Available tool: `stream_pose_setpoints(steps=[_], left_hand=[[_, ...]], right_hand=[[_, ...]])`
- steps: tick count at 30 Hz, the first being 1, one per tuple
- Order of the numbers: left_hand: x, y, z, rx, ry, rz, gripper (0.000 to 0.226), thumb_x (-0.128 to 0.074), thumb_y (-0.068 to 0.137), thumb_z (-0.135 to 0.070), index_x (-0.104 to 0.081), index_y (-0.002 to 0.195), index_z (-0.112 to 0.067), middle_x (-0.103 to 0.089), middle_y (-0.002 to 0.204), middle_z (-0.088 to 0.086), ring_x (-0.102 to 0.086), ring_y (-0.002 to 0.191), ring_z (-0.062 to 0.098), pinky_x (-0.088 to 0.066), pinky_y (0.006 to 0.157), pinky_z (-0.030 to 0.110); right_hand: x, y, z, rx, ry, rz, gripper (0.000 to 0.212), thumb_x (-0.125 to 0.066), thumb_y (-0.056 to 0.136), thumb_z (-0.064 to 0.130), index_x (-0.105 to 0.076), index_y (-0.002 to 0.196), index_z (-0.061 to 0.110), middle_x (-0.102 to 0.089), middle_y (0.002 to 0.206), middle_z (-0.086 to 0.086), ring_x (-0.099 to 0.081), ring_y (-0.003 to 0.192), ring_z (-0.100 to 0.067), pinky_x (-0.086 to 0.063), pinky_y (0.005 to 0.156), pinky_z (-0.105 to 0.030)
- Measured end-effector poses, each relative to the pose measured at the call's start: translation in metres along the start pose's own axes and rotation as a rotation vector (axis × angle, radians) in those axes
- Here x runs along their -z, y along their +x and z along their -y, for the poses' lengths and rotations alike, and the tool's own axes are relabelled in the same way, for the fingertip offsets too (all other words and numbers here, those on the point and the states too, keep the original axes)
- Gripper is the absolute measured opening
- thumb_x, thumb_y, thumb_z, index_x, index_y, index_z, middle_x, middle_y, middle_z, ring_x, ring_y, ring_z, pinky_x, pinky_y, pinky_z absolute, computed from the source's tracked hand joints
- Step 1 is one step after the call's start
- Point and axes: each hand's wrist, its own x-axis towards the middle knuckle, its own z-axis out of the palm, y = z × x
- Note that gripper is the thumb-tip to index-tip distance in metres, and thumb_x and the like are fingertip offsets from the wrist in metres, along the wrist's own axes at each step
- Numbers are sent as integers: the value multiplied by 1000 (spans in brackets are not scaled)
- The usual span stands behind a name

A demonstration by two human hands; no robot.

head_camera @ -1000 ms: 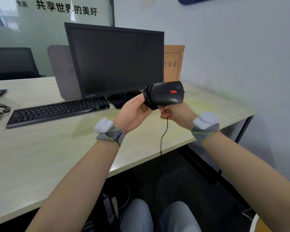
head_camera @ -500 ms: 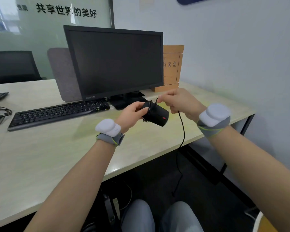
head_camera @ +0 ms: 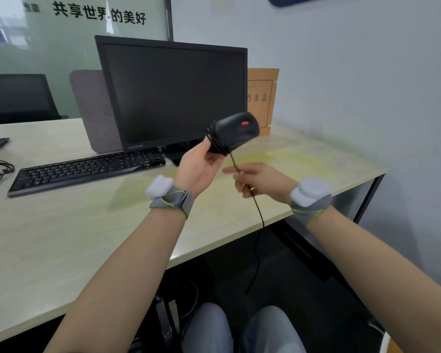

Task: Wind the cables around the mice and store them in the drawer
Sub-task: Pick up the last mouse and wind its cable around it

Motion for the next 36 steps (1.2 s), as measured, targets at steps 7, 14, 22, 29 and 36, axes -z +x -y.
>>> stream_pose_setpoints(steps=[7,14,22,29,36], left_hand=[[21,11,20,-66,520,-192,36,-44,97,-10,-48,126,10,-54,102,10,-58,85,11,-51,73,18],[24,10,16,-162,1035,-99,32,-51,93,-22,-55,122,-10,-62,116,9,-59,107,26,-48,92,36],[18,-15,8,247,238,421,29,-39,94,-16,-55,118,-9,-63,99,4,-60,84,13,-55,77,23],[12,-24,6,285,-103,501,38,-37,88,-26,-68,106,-12,-72,103,3,-68,91,14,-56,80,25],[-1,2,9,-34,-212,-28,24,-40,99,-19,-58,87,-7,-64,82,8,-58,84,15,-50,85,27]], right_hand=[[-3,-3,29,-46,-322,-125,26,-54,91,21,-68,101,2,-47,59,1,-43,47,-13,-44,50,-17],[19,-3,50,35,-345,-218,14,-61,87,23,-67,75,18,-52,63,6,-45,51,-11,-47,55,-20],[43,2,51,205,-226,-200,10,-65,86,28,-64,75,30,-57,61,19,-51,61,2,-46,58,-14],[25,1,31,282,172,-175,26,-50,92,1,-56,77,21,-63,56,21,-56,54,8,-45,55,-9],[-36,15,11,54,-215,-298,24,-40,96,20,-63,92,14,-46,61,4,-45,50,-13,-45,57,-28]])
